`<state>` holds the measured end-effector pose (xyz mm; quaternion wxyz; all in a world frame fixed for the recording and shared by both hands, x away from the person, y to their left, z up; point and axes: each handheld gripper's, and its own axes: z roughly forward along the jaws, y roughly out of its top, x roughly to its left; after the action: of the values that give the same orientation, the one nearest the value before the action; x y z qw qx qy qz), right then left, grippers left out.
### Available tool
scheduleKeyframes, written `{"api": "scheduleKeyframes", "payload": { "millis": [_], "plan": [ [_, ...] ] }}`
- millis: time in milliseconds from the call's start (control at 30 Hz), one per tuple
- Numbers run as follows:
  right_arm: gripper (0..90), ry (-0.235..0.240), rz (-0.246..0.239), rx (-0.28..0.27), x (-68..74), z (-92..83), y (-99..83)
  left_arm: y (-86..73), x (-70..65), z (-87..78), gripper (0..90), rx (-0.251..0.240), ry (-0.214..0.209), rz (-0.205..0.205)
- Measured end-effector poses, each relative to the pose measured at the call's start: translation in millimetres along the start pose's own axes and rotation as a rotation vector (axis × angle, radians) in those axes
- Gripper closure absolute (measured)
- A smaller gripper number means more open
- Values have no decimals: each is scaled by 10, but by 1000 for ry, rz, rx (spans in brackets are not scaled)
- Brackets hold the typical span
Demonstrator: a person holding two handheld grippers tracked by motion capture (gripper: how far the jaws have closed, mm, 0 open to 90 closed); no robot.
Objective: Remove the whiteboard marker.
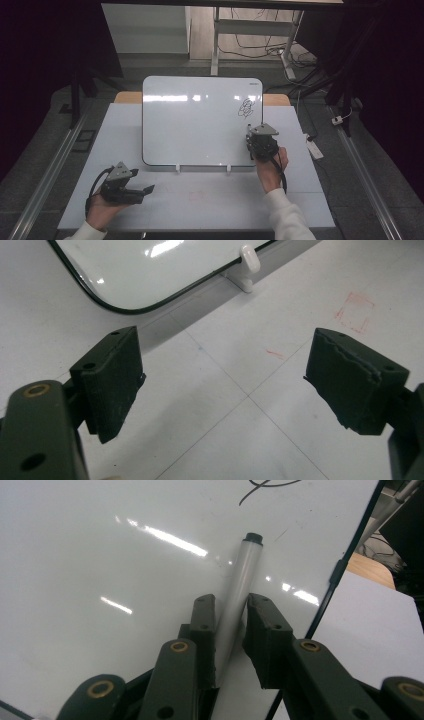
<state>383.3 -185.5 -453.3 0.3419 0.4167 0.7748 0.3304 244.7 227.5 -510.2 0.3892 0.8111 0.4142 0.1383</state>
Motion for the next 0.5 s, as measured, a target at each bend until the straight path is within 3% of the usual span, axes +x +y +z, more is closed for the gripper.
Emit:
{"api": "scheduleKeyframes", "payload": {
  "millis": [67,300,500],
  "plan": [
    [799,0,-6,0,15,4,4,4,-9,0,159,-1,-2,4],
    [806,16,25,-25,-5,-14,-11,13,-12,-12,161,-14,-3,-2],
    [807,76,57,-97,-28,-145,1,105,-68,1,169,-44,-28,-7]
  ]
}}
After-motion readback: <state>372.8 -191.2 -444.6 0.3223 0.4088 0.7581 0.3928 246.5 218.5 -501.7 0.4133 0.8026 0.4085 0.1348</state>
